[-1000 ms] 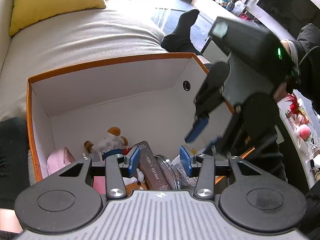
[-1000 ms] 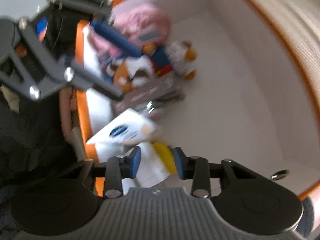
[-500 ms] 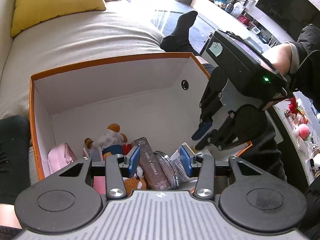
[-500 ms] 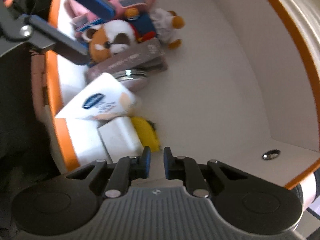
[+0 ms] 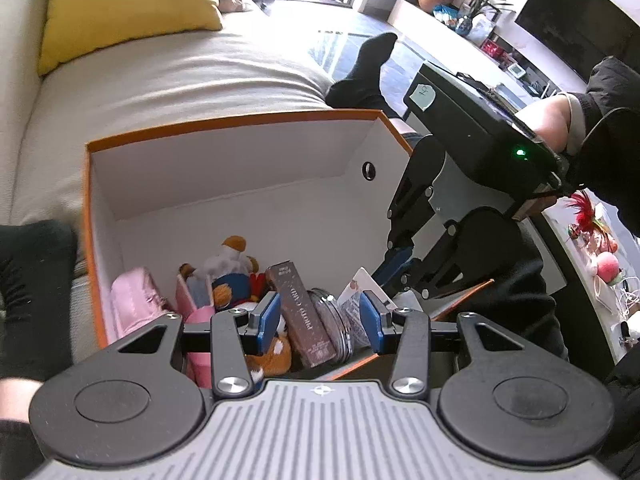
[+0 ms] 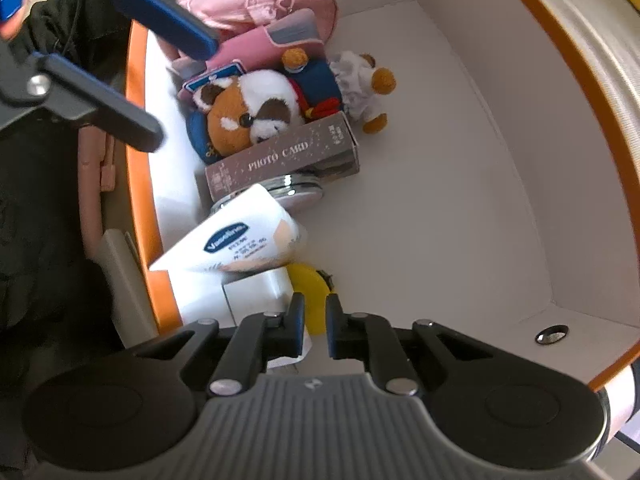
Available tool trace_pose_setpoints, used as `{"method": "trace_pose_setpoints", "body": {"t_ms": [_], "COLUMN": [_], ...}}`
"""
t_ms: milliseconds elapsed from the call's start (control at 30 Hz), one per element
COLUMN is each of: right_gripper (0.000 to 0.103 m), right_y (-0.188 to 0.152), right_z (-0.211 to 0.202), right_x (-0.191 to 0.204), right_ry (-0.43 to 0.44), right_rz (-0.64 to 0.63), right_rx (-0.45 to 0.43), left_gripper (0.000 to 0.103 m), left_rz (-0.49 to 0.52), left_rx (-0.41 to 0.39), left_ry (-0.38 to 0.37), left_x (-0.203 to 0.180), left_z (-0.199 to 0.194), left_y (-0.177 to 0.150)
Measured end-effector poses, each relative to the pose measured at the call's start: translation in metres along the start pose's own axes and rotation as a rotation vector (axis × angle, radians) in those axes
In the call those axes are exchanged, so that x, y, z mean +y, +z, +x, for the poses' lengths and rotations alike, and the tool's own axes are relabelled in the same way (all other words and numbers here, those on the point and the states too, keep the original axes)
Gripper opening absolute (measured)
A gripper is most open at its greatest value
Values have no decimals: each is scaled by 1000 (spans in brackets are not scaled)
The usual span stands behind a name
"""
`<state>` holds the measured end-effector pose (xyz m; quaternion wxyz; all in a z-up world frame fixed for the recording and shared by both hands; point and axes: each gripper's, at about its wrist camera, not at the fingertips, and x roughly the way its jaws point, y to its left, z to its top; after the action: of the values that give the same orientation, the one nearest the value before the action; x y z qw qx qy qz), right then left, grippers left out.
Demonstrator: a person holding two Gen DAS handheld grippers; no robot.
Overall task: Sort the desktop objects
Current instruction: 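Withdraw both tools from the box toward the pink selfie stick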
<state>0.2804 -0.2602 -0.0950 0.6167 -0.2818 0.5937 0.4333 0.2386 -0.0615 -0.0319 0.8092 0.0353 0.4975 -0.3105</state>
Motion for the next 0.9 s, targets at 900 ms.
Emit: {"method": "trace_pose_setpoints", "body": {"t_ms": [900], "right_gripper": [31], "right_y": [-61], "right_z": [-2], "right_x": [194], "right_ry": [-147], "right_rz": [148], "right_rx": [-459], "left_gripper": [54], "left_rz": [-420], "left_rx": [111], "left_ry": [256], "left_x": [-18], "left_z": [-56], "left_y": [-184]}}
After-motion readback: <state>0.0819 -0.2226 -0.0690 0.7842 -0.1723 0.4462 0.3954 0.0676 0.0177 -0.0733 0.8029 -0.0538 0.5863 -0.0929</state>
